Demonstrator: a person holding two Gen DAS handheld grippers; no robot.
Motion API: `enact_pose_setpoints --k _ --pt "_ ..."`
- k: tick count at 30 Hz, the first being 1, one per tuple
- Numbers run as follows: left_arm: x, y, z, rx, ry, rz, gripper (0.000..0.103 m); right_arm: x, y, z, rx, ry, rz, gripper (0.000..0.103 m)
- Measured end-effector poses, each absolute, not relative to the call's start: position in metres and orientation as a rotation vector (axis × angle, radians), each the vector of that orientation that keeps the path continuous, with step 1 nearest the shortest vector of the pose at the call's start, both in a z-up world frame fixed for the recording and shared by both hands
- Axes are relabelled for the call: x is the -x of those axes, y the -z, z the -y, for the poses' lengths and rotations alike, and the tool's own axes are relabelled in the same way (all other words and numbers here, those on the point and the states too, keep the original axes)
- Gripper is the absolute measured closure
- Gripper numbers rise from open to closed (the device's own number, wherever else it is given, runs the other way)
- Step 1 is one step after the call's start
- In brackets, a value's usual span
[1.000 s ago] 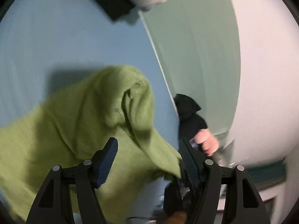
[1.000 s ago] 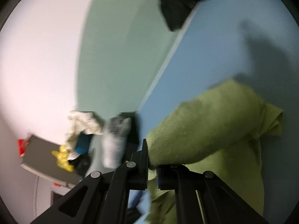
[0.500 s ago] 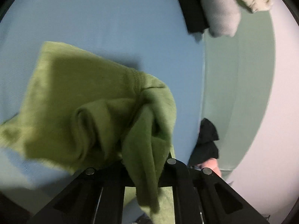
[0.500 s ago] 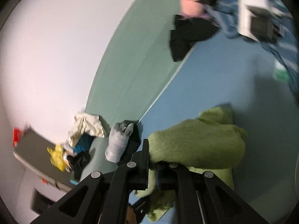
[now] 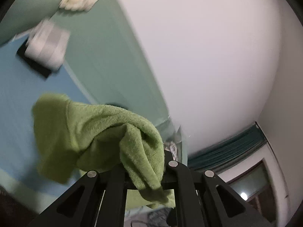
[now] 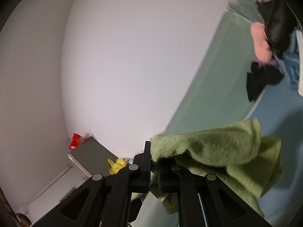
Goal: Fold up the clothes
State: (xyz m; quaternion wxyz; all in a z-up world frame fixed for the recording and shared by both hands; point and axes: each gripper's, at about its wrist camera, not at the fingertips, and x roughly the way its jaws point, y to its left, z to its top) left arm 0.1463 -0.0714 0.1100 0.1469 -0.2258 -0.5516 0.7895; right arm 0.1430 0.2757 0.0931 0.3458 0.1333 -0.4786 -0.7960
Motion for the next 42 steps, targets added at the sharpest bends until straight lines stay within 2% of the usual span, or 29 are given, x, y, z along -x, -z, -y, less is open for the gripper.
enact_pose_setpoints --k 2,5,7,9,11,12,15,18,25,27,30,31,32,33,34,35,42 --pt "-0.128 -0.082 0.081 0.794 -2.237 1.666 0.096 -0.119 -0.078 -0.268 -0.437 2.096 1.243 0.098" --pt "-0.084 -0.046 0.095 0.983 -2.366 1.679 0.096 -0.062 -0.053 -0.251 -0.589 2.163 1.249 0.098" --pt "-0.06 -0.048 0.1 1.034 -2.536 1.552 0.096 -0.018 -0.049 -0.237 -0.662 2.226 1.197 0.098" --pt "-0.039 -0.073 0.094 0.954 -2.673 1.347 0.096 -0.001 -0.064 -0.228 -0.587 2.295 1.095 0.098" --pt "-0.037 -0.113 0.078 0.775 -2.863 1.045 0.096 -0.003 -0.084 -0.222 -0.468 2.369 0.963 0.098" --pt "-0.037 -0.126 0.072 0.718 -2.917 0.95 0.096 -0.008 -0.09 -0.22 -0.422 2.385 0.906 0.098" --pt "-0.029 -0.134 0.062 0.695 -2.96 0.799 0.096 -0.025 -0.089 -0.216 -0.397 2.397 0.827 0.098" --pt "-0.01 -0.088 0.077 0.847 -2.914 0.845 0.096 -0.027 -0.037 -0.222 -0.56 2.389 0.879 0.098" --pt "-0.025 0.088 0.077 1.447 -2.698 0.982 0.096 -0.069 0.142 -0.23 -1.235 2.312 0.943 0.098" --pt "-0.04 0.126 0.076 1.564 -2.614 1.091 0.096 -0.082 0.169 -0.232 -1.309 2.279 0.97 0.099" --pt "-0.047 0.128 0.084 1.561 -2.577 1.245 0.095 -0.09 0.175 -0.233 -1.32 2.27 0.948 0.097" --pt "-0.049 0.127 0.087 1.546 -2.571 1.297 0.091 -0.089 0.171 -0.233 -1.312 2.261 0.941 0.09" --pt "-0.051 0.129 0.092 1.522 -2.565 1.356 0.081 -0.087 0.166 -0.233 -1.304 2.256 0.946 0.085" --pt "-0.053 0.13 0.096 1.498 -2.559 1.415 0.072 -0.085 0.163 -0.236 -1.302 2.259 0.96 0.075" --pt "-0.056 0.131 0.101 1.472 -2.551 1.474 0.05 -0.083 0.162 -0.241 -1.305 2.274 0.984 0.064" --pt "-0.058 0.132 0.105 1.446 -2.543 1.532 0.046 -0.082 0.162 -0.247 -1.307 2.29 1.012 0.064" --pt "-0.075 0.141 0.136 1.242 -2.451 1.933 0.046 -0.063 0.175 -0.268 -1.284 2.245 1.199 0.073"
